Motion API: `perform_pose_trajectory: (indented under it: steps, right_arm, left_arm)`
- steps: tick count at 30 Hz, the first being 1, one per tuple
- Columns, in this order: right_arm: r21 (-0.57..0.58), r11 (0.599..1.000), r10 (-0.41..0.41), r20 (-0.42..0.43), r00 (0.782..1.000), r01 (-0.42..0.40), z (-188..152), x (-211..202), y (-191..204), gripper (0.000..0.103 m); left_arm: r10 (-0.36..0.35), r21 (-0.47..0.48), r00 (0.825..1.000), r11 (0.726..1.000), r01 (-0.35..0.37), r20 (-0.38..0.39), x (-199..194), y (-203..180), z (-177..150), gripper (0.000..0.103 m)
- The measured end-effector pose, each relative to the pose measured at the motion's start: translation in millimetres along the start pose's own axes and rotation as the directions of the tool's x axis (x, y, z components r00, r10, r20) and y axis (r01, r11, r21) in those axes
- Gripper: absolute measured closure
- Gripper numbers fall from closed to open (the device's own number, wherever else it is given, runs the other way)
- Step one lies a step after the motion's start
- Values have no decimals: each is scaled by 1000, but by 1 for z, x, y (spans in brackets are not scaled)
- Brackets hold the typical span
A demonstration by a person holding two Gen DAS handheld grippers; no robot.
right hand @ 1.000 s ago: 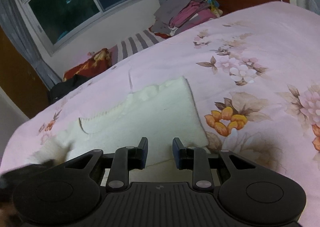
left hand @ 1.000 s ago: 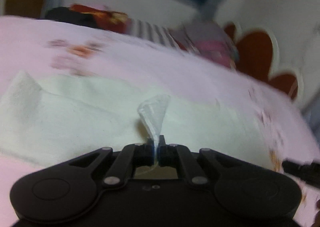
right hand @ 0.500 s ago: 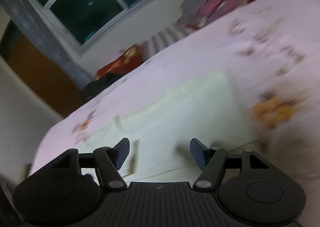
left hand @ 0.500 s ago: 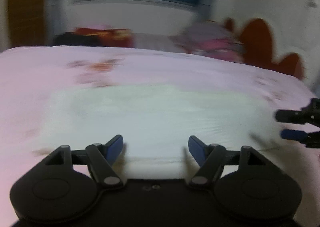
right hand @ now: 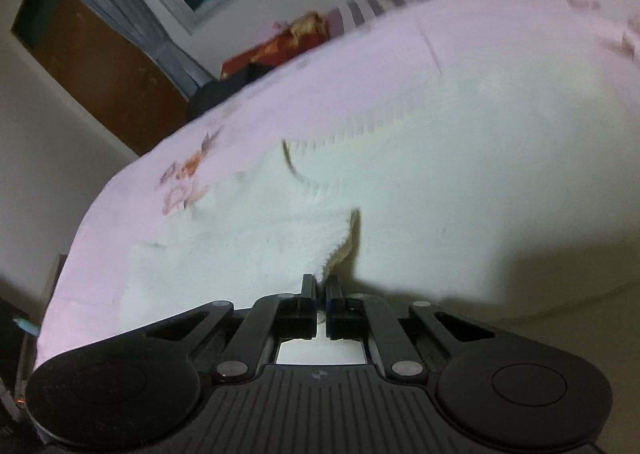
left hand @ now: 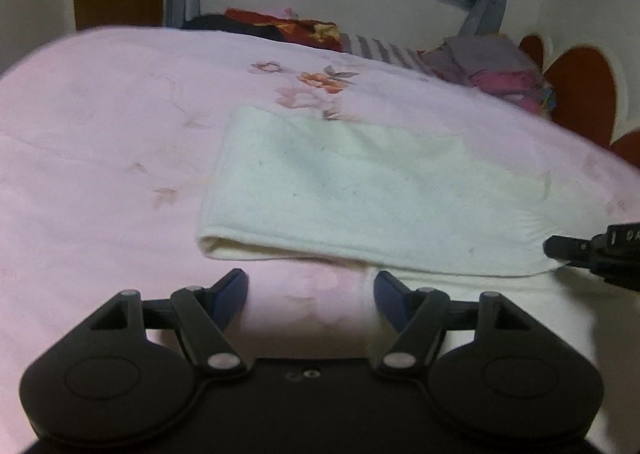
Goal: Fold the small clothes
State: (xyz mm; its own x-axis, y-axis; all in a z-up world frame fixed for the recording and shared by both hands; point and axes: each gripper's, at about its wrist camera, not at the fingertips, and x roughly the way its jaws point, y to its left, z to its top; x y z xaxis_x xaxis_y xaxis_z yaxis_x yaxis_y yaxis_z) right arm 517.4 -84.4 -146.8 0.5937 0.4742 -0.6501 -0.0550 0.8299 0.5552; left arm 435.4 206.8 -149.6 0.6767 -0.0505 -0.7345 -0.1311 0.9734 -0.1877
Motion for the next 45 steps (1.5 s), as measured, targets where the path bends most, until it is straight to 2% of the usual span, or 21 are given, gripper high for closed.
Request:
perform_pose_trajectory:
  steps: [2, 6, 11, 16, 22, 34, 45]
  right_arm:
    - [-5, 1000, -19, 56, 998, 20, 9, -14, -5, 100]
    - [-2, 997, -71, 147, 987, 72, 26, -48, -26, 100]
    - [24, 989, -146, 198, 969, 144, 34, -84, -58, 100]
    - [26, 980, -197, 207, 958, 196, 28, -101, -76, 100]
    - [56, 977, -214, 182, 960, 207, 23, -104, -86, 100]
    - [108, 964, -260, 160, 952, 245, 12, -101, -106, 100]
    - [24, 952, -306, 157, 939, 306, 11, -87, -114, 100]
  left_arm:
    - [-39, -44, 999, 998, 39, -11, 12, 0, 3, 34]
    - [38, 96, 999, 995, -36, -17, 22, -20, 2, 35]
    - [31, 159, 1000, 987, -31, 1, 24, -24, 0, 40]
    - [11, 187, 1000, 982, -10, -3, 26, -23, 4, 45]
    - [-8, 176, 1000, 984, 9, -5, 25, -19, 7, 51]
    - [-25, 176, 1000, 984, 27, -13, 27, -16, 9, 52]
    - [-22, 187, 1000, 982, 24, -15, 28, -16, 10, 52]
